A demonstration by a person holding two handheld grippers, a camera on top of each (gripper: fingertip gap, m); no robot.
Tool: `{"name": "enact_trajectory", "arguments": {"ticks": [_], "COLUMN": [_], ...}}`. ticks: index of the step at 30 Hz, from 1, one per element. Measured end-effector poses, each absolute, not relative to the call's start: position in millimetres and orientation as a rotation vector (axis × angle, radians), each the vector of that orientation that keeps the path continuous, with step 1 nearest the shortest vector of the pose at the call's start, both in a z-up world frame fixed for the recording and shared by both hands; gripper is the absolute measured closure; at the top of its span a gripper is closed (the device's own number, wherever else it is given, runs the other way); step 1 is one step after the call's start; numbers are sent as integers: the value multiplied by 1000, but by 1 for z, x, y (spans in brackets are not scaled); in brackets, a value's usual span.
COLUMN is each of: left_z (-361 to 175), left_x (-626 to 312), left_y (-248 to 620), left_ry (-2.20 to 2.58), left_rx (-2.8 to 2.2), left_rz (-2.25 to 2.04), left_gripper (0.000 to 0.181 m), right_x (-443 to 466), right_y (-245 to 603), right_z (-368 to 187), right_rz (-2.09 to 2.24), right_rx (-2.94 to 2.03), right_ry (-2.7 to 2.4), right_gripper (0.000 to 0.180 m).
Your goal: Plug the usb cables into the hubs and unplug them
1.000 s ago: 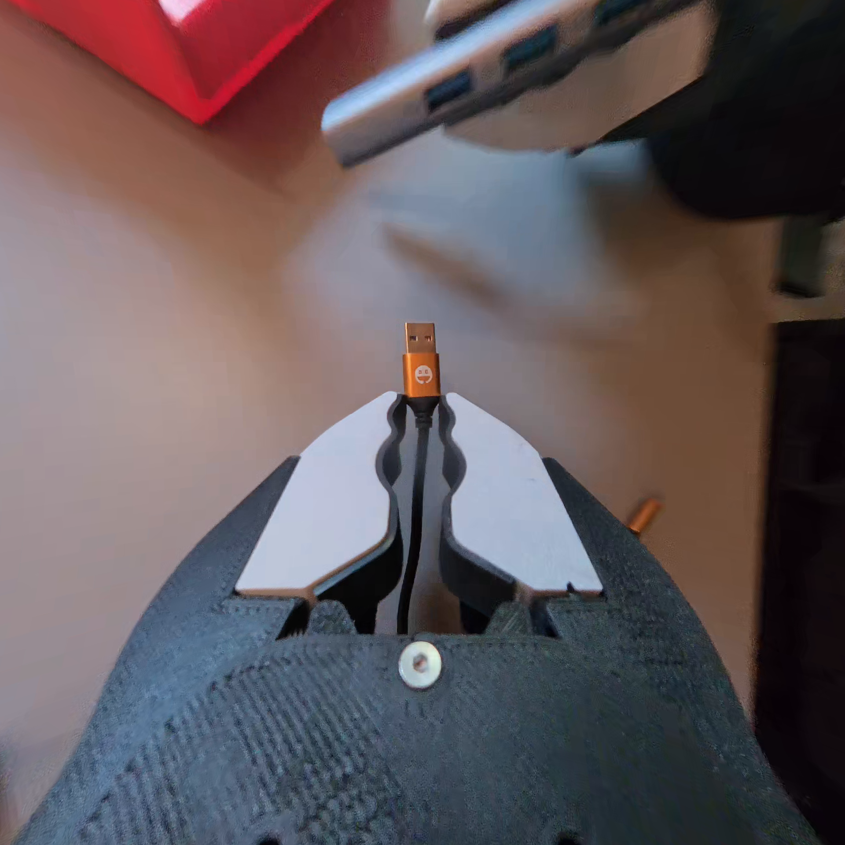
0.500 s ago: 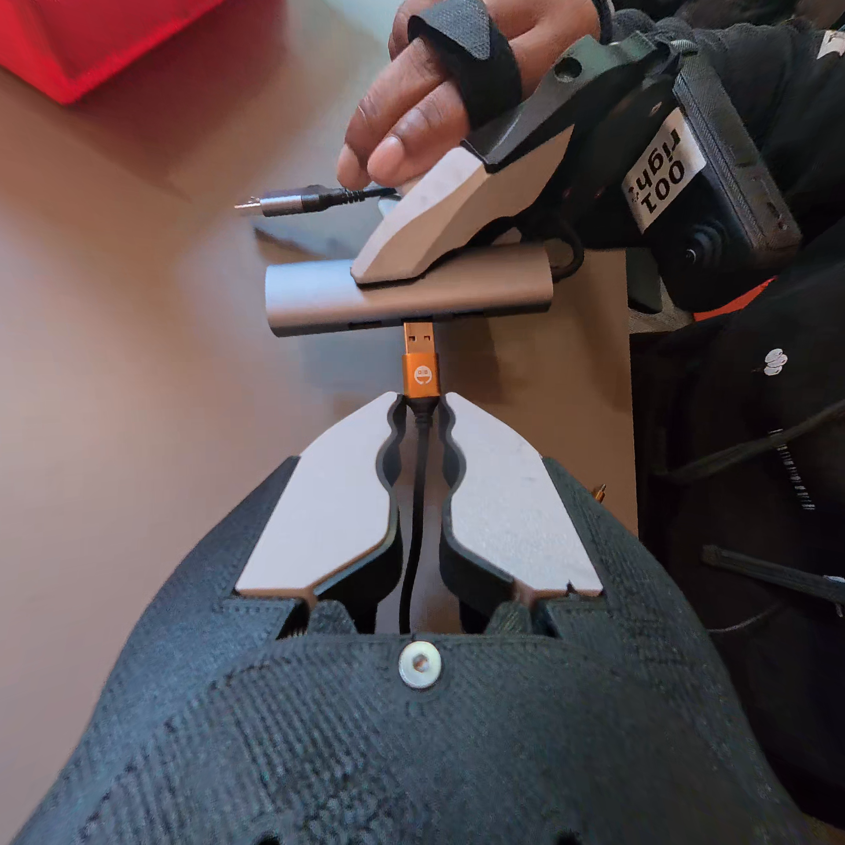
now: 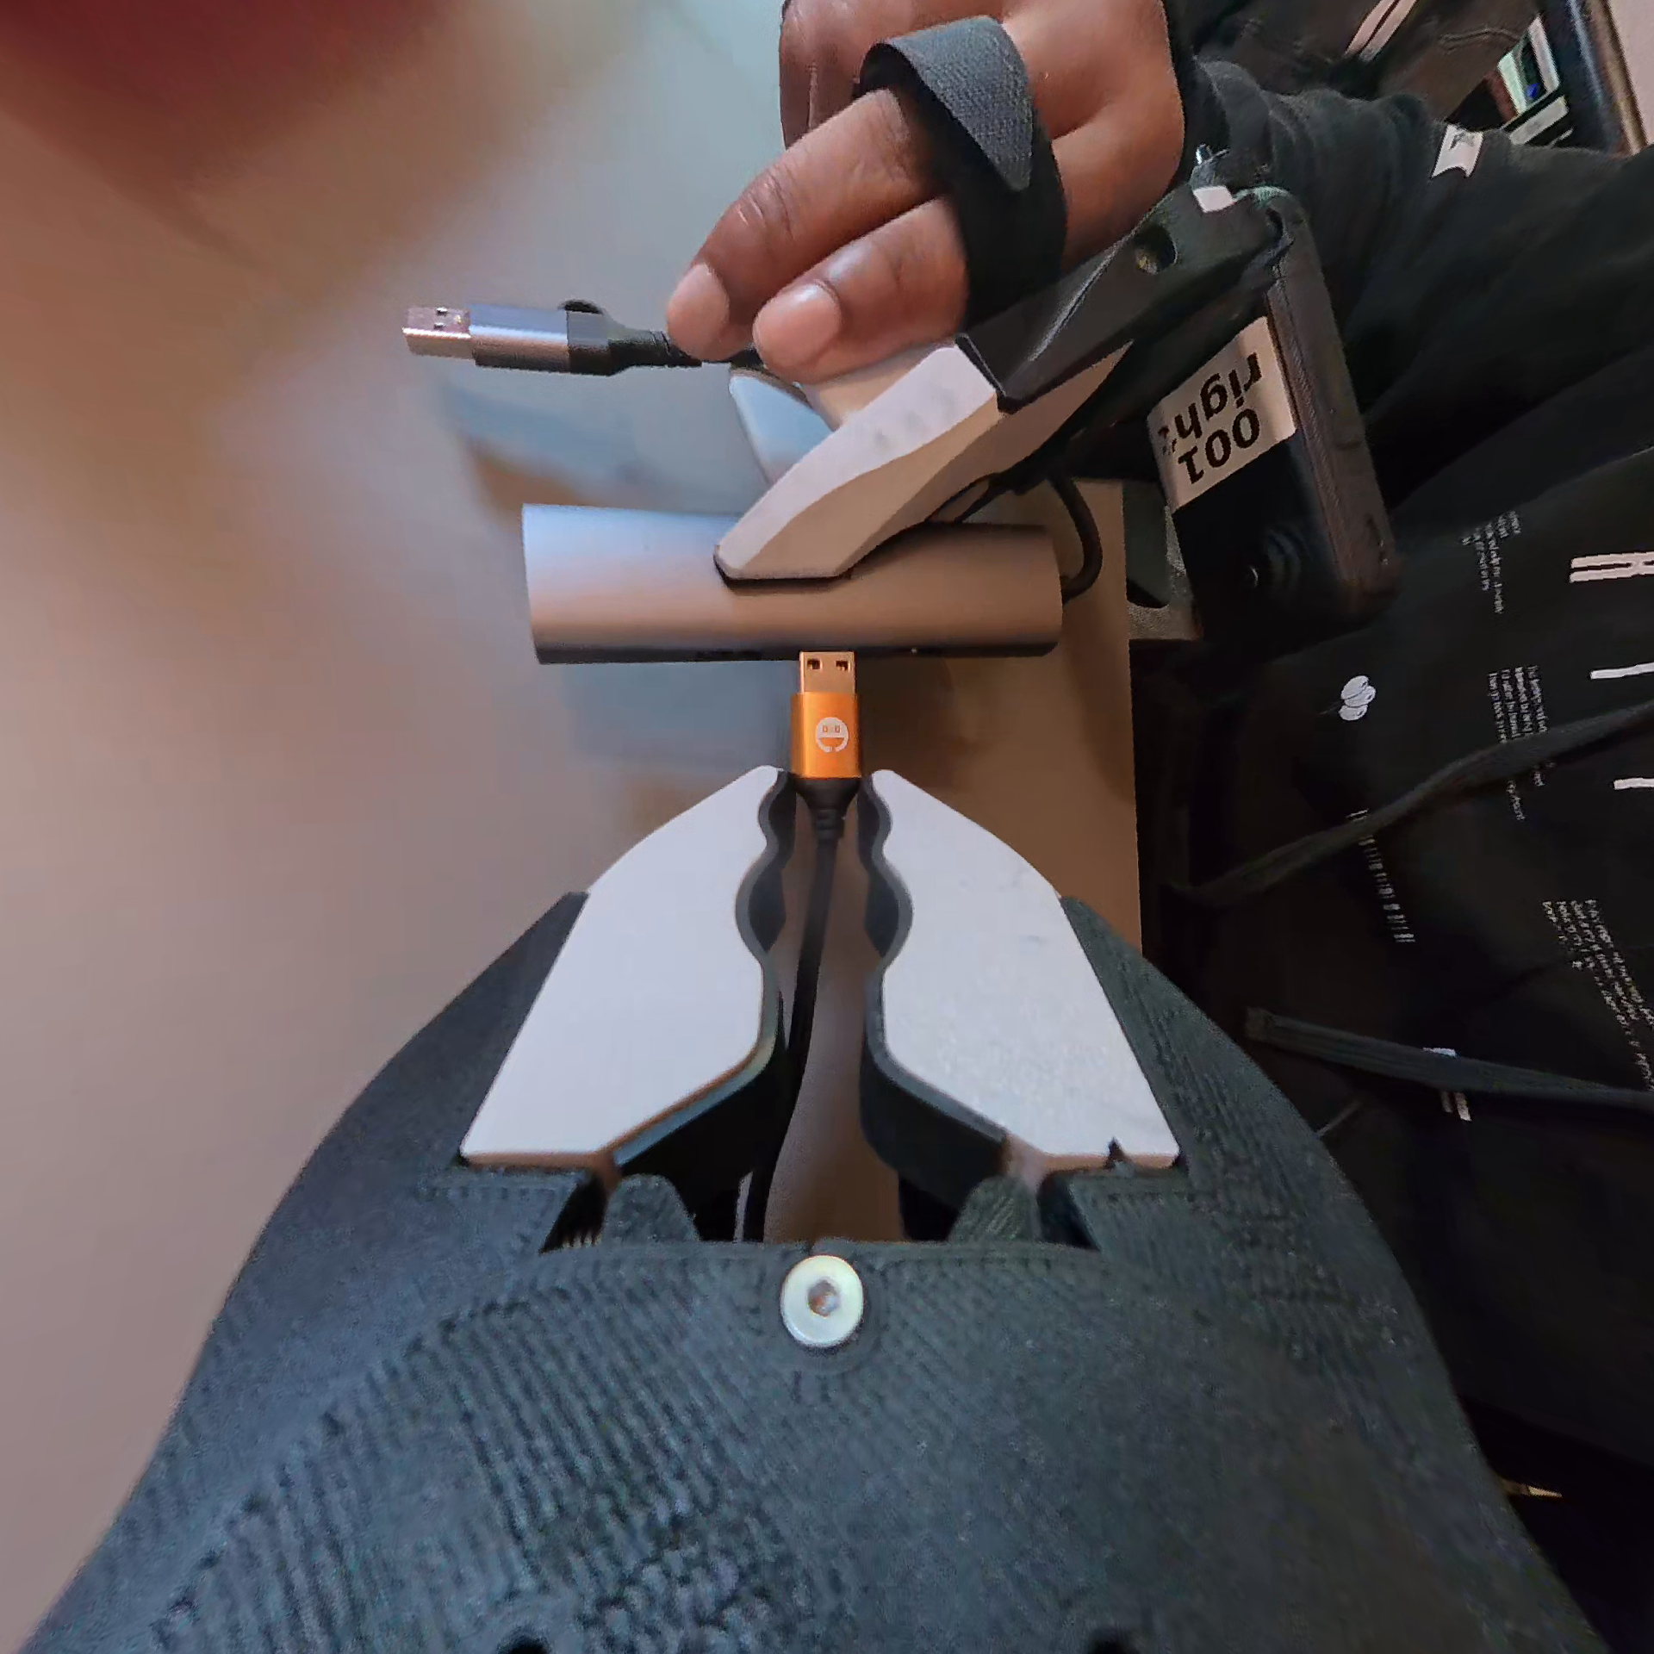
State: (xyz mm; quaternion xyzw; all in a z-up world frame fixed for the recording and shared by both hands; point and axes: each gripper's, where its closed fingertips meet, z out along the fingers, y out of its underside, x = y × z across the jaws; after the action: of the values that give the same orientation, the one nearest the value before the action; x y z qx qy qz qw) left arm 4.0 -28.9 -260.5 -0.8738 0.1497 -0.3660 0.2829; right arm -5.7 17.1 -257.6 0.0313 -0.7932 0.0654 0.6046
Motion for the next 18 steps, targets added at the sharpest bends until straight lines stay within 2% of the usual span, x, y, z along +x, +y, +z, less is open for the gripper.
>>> {"name": "enact_trajectory", "arguments": {"ticks": [18], "left_z": [-254], "left_x": [2], "left_y": [-13], "left_ry": [249], "left_rx": [-2252], "left_rz": [-1013], "left_gripper": [168], "right_x": [-6], "right_y": [34], "right_z": [-264], "right_rz": [64], "right_rx": [-73], "right_ry": [-1879], "right_gripper": [164]}}
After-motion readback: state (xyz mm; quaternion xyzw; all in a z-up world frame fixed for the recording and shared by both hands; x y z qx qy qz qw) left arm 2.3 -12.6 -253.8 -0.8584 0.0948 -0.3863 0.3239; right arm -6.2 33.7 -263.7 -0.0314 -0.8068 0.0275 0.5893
